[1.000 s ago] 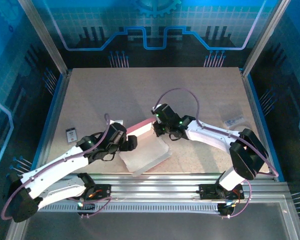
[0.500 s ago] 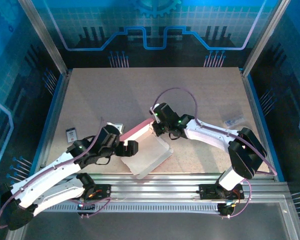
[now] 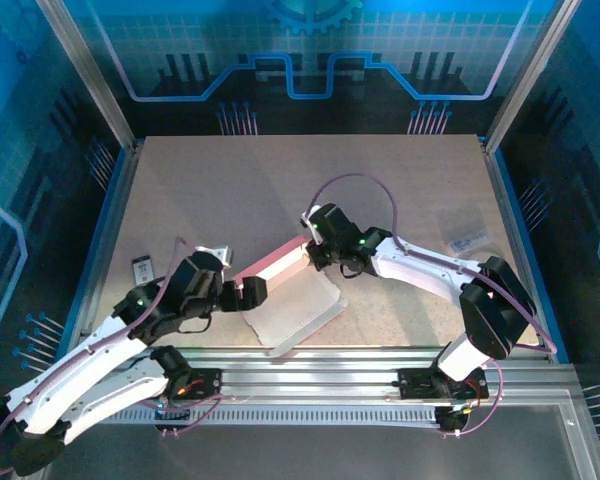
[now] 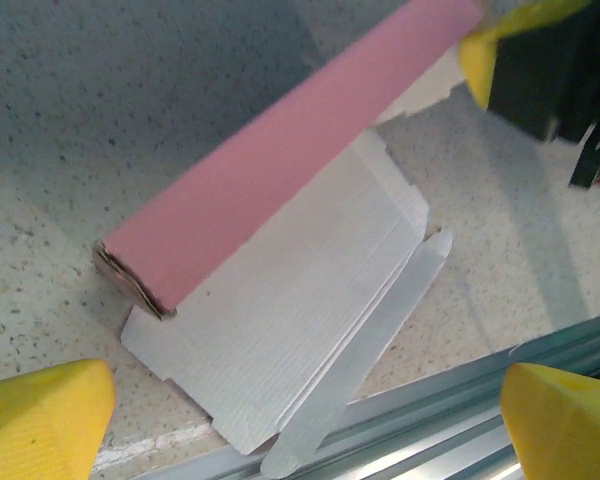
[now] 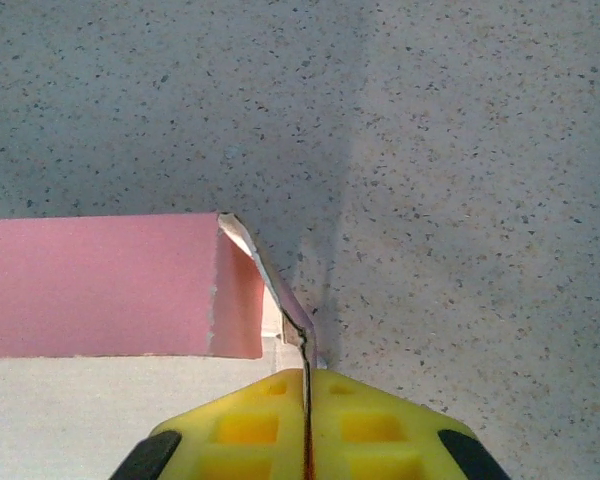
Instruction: Fold the paper box
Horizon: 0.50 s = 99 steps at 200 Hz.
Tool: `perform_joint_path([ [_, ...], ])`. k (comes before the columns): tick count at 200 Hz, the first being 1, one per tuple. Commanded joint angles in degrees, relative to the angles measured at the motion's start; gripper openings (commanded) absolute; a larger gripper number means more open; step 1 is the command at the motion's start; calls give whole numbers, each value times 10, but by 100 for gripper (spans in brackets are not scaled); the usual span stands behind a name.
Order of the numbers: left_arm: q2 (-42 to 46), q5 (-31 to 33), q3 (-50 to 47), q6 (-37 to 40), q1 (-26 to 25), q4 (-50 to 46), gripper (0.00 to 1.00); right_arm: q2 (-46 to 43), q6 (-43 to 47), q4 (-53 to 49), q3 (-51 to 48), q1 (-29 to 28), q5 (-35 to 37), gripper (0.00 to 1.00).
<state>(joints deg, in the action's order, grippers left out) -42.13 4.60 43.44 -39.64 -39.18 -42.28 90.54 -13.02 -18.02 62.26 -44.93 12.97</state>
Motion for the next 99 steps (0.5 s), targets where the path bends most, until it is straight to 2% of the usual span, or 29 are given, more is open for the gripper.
perform_joint_path([
  [1,-28,-30,56,37,38,-9,99,-3,-1,-14,17,1,-23,10],
  [43,-141,-126,113,80,124,51,99,2,-22,-14,9,-7,-22,11],
  [99,-286,-151,154,130,126,132,99,3,-58,-4,-2,-20,-20,13],
])
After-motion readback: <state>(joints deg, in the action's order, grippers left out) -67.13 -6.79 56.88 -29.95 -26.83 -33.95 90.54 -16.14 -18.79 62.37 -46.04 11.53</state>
